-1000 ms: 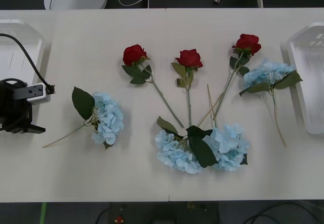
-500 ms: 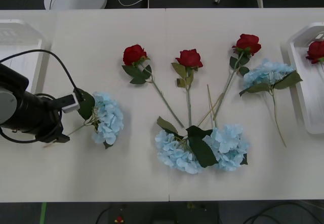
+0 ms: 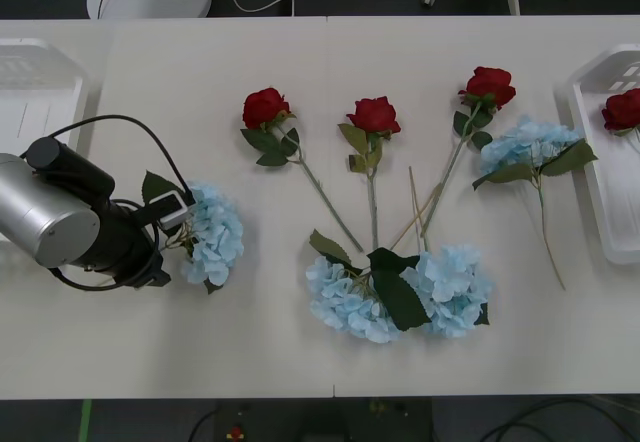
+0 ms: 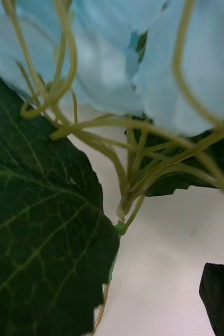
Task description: Put the red flowers into the right box and the blue flowers into the left box
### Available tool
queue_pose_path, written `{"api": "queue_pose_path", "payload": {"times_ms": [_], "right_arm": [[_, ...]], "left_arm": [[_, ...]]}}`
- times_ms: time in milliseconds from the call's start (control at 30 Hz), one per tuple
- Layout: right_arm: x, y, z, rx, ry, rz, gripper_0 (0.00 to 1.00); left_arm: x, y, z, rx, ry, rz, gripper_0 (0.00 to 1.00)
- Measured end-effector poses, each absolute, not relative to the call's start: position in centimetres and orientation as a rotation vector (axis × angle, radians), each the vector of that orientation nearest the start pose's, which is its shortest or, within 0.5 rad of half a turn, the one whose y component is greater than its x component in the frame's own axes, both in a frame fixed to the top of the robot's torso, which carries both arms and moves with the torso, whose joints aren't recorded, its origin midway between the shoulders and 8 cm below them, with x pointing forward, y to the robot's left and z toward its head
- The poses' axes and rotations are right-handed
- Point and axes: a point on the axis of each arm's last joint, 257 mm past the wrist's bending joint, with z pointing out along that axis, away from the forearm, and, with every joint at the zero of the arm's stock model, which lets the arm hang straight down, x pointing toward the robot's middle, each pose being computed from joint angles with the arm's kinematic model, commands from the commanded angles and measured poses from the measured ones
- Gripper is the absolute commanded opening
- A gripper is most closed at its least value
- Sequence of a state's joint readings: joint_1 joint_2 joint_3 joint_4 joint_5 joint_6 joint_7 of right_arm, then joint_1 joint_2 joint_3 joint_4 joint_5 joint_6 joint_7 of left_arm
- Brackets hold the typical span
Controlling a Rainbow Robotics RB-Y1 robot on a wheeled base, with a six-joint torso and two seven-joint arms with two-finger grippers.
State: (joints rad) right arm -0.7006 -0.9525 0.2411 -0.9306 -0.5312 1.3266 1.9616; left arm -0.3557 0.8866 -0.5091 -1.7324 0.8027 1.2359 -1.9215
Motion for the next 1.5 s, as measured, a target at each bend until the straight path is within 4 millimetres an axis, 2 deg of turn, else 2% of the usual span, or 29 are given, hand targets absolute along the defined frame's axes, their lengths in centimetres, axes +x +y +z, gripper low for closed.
{"api": "queue_pose_path", "payload": {"times_ms": [67, 200, 267, 367, 433, 467, 500, 533, 767, 933, 1067, 1233, 1400, 1433, 1500], "right_arm": [[49.1, -56.8, -22.3, -0.408, 2.832, -0.634, 0.91], [49.1, -49.3, -22.2, -0.504, 2.854, -0.335, 0.92], [49.3, -46.9, -22.1, -0.483, 2.850, -0.238, 0.91], [49.3, -43.7, -22.4, -0.355, 2.865, -0.083, 0.91], [49.4, -42.0, -23.0, -0.309, 2.869, -0.016, 0.92], [49.7, -41.3, -23.3, -0.318, 2.860, 0.003, 0.92], [50.0, -40.5, -23.7, -0.332, 2.849, 0.018, 0.91], [50.5, -39.8, -24.1, -0.346, 2.834, 0.024, 0.92], [51.7, -36.3, -26.4, -0.323, 2.806, 0.081, 0.91], [52.2, -35.1, -27.6, -0.305, 2.799, 0.116, 0.92], [52.7, -34.9, -28.7, -0.271, 2.789, 0.128, 0.91], [53.0, -34.9, -30.2, -0.228, 2.789, 0.134, 0.91], [53.1, -34.6, -30.8, -0.214, 2.787, 0.142, 0.90], [53.2, -34.6, -30.9, -0.213, 2.785, 0.141, 0.89], [53.4, -34.5, -31.1, -0.210, 2.779, 0.142, 0.79]], "left_arm": [[43.4, 28.6, -34.1, 1.238, 2.493, 0.147, 1.00], [43.6, 29.3, -34.8, 1.217, 2.518, 0.164, 1.00], [43.7, 29.4, -35.0, 1.215, 2.521, 0.173, 0.96], [44.0, 29.7, -35.2, 1.220, 2.509, 0.201, 0.88], [44.4, 29.4, -35.5, 1.221, 2.485, 0.206, 0.71], [44.6, 29.3, -35.8, 1.221, 2.476, 0.205, 0.33], [44.6, 29.3, -36.1, 1.223, 2.470, 0.205, 0.12], [44.7, 29.2, -36.4, 1.227, 2.467, 0.206, 0.00], [44.5, 29.2, -37.0, 1.249, 2.467, 0.219, 0.00], [45.3, 28.9, -36.3, 1.252, 2.442, 0.229, 0.00], [45.9, 27.7, -35.0, 1.261, 2.396, 0.222, 0.00], [47.9, 25.9, -31.2, 1.189, 2.324, 0.163, 0.00], [50.9, 24.4, -25.6, 0.974, 2.266, -0.003, 0.00], [51.6, 24.6, -24.4, 0.930, 2.253, -0.024, 0.00], [52.5, 25.4, -22.1, 0.848, 2.239, -0.053, 0.00]]}}
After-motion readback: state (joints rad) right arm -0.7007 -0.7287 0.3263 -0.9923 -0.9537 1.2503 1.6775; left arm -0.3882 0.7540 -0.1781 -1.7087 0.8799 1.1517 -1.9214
